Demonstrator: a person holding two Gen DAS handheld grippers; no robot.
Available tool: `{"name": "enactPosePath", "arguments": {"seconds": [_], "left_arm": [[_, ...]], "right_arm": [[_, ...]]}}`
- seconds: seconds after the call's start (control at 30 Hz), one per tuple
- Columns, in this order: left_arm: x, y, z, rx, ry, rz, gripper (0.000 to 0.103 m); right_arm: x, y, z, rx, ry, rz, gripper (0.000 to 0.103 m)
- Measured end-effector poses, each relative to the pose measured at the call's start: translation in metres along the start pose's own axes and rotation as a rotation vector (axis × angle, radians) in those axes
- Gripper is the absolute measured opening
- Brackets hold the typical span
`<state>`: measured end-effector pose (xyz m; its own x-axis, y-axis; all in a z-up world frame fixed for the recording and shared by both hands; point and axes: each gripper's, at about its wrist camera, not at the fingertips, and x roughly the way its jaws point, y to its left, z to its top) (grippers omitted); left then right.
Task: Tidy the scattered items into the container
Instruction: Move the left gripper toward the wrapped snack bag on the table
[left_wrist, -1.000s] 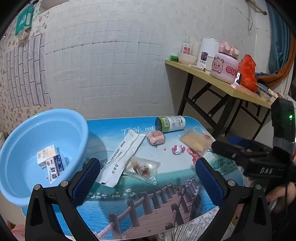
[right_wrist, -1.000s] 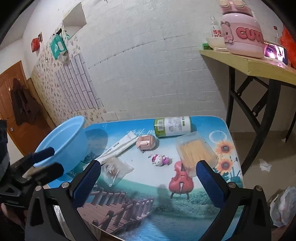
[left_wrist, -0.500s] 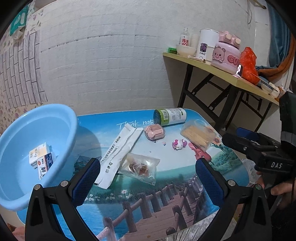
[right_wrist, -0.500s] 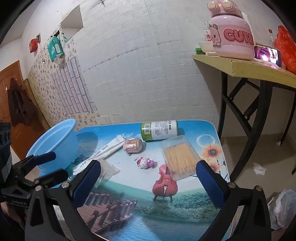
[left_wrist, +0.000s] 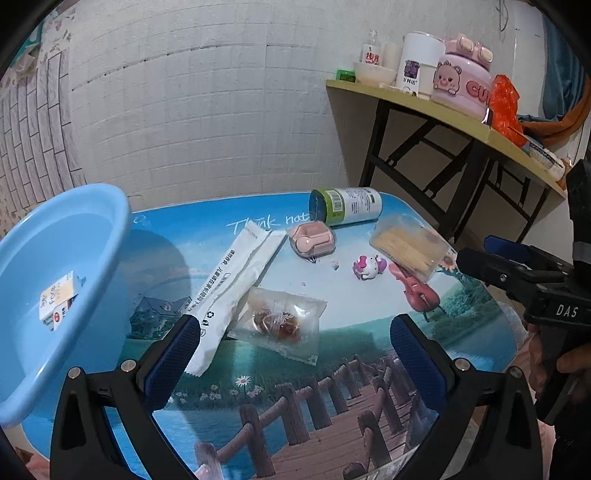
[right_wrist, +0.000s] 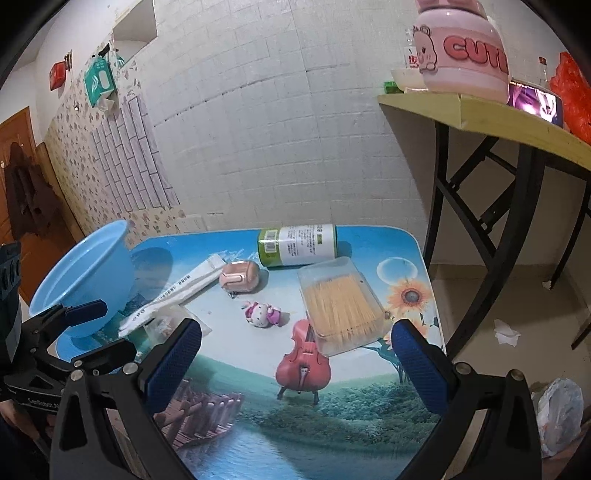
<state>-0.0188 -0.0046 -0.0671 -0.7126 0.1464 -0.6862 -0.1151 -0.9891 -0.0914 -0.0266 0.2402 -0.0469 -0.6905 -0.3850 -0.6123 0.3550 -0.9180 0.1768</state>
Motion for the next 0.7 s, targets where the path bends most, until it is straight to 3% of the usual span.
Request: {"name": "enactPosePath", "arguments": {"seconds": [0.37,0.57,0.7], "left_arm": [[0.027,0.016,0.005,-0.016,0.021,-0.004,0.103],[0.02,0.028,0.007,-0.025,-0.012,-0.087,0.103],[0.022,0.027,0.006,-0.008,-0.005,-0.082,0.103]], "right_arm": [[0.017,-0.011,0.0,-0.022,0.03,-0.04,0.103],[0.019,-0.015,0.006,-0.025,0.027,-0.048,0.103],[0.026,-0.014,0.005,-0.039,0.033,-0.048,0.103]]}}
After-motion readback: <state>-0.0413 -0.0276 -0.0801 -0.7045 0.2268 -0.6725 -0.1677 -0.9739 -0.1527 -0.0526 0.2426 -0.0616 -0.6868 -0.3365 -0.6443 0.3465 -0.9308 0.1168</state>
